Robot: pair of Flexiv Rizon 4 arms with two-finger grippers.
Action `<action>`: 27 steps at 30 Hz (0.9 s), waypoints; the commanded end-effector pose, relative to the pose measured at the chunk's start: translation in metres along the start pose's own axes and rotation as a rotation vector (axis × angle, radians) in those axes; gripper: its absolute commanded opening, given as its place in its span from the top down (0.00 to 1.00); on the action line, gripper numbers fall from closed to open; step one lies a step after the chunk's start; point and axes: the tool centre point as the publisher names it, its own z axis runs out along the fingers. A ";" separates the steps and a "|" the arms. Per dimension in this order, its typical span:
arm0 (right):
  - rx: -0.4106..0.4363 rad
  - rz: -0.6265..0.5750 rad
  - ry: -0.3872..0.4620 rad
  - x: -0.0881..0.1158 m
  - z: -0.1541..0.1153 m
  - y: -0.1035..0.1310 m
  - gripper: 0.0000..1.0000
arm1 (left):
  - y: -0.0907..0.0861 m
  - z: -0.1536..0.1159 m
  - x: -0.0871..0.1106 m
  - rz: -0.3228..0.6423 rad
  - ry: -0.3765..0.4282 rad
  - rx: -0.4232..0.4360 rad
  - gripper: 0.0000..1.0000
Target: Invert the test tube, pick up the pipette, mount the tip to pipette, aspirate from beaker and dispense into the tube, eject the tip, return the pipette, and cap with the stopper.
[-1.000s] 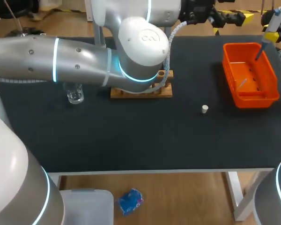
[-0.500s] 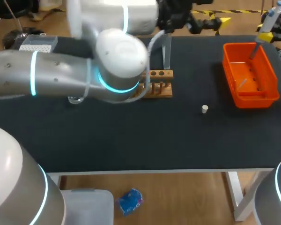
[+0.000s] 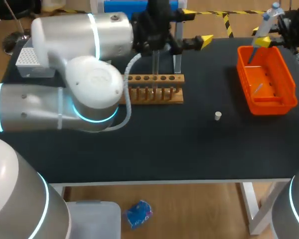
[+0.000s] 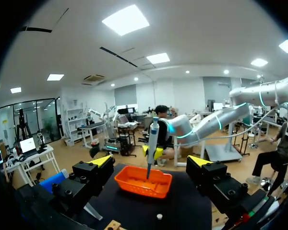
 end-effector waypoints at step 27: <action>-0.021 -0.012 -0.064 0.032 0.070 0.014 1.00 | 0.023 -0.070 -0.011 -0.010 0.056 0.162 0.00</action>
